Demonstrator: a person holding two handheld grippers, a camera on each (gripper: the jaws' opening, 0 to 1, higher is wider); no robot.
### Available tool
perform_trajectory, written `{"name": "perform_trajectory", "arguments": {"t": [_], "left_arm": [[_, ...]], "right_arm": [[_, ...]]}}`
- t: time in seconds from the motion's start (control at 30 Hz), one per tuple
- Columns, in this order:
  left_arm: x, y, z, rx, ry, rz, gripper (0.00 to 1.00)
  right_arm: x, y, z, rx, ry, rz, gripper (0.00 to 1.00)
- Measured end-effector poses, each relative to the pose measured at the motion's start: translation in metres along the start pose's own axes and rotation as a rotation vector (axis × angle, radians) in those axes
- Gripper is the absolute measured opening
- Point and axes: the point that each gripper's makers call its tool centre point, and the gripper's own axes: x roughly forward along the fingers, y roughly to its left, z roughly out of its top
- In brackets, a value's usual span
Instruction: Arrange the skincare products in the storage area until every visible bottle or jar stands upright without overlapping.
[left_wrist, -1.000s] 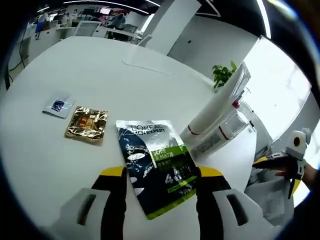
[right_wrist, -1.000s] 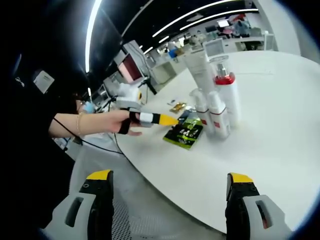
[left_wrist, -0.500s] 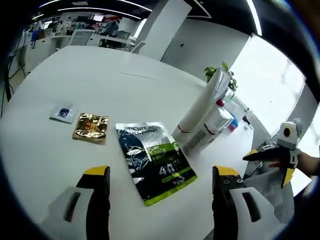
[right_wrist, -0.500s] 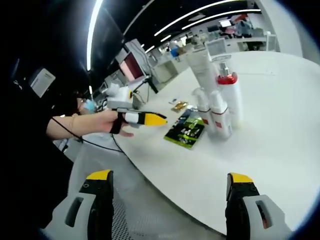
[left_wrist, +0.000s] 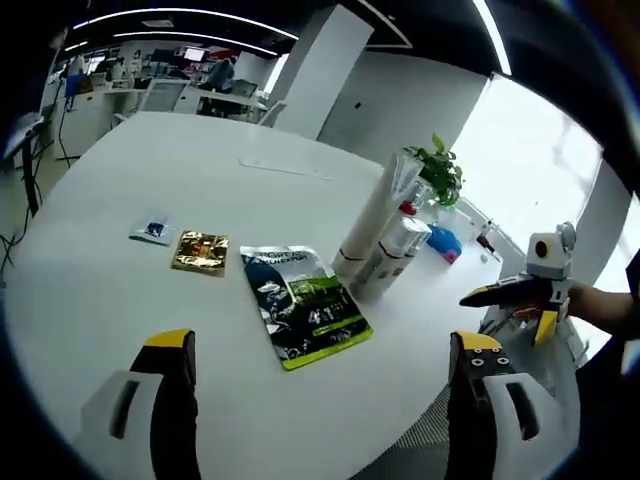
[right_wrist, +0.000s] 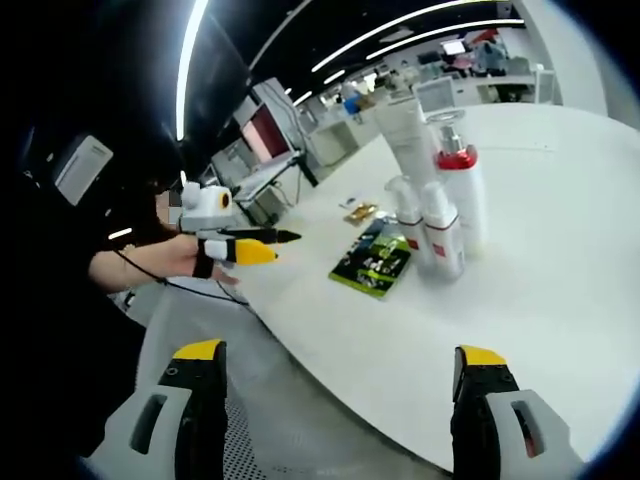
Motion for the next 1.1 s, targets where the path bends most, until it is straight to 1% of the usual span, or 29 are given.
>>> {"name": "perform_trajectory", "arguments": {"t": [0.1, 0.23, 0.33, 0.43, 0.57, 0.67, 0.83, 0.93, 1.1], "left_arm": [[-0.010, -0.002, 0.000, -0.007, -0.013, 0.001, 0.99], [-0.018, -0.005, 0.000, -0.003, -0.011, 0.004, 0.99], [-0.029, -0.011, 0.010, 0.017, -0.033, 0.009, 0.99], [-0.034, -0.014, 0.012, 0.021, -0.043, 0.009, 0.99], [-0.042, -0.023, 0.017, -0.006, -0.071, 0.009, 0.99], [-0.045, -0.023, 0.018, -0.009, -0.087, 0.016, 0.99], [-0.046, -0.017, 0.009, -0.028, -0.067, 0.050, 0.99], [-0.047, -0.018, 0.013, -0.024, -0.075, 0.051, 0.99], [-0.044, -0.014, 0.011, -0.027, -0.067, 0.055, 0.99]], "right_arm": [[-0.001, -0.001, 0.000, 0.000, -0.003, -0.001, 0.99], [-0.001, -0.002, 0.000, -0.005, 0.000, -0.003, 0.99], [-0.001, -0.003, -0.001, -0.013, 0.007, -0.006, 0.99], [-0.001, -0.005, 0.000, -0.016, 0.000, -0.006, 0.99], [-0.001, -0.005, 0.002, -0.020, -0.013, -0.004, 0.99], [-0.001, -0.006, 0.000, -0.026, -0.009, -0.007, 0.99], [0.000, -0.005, -0.001, -0.047, -0.003, -0.007, 0.99], [-0.002, -0.009, -0.001, -0.045, -0.006, -0.015, 0.99], [-0.005, -0.015, 0.002, -0.028, -0.020, -0.032, 0.98]]}}
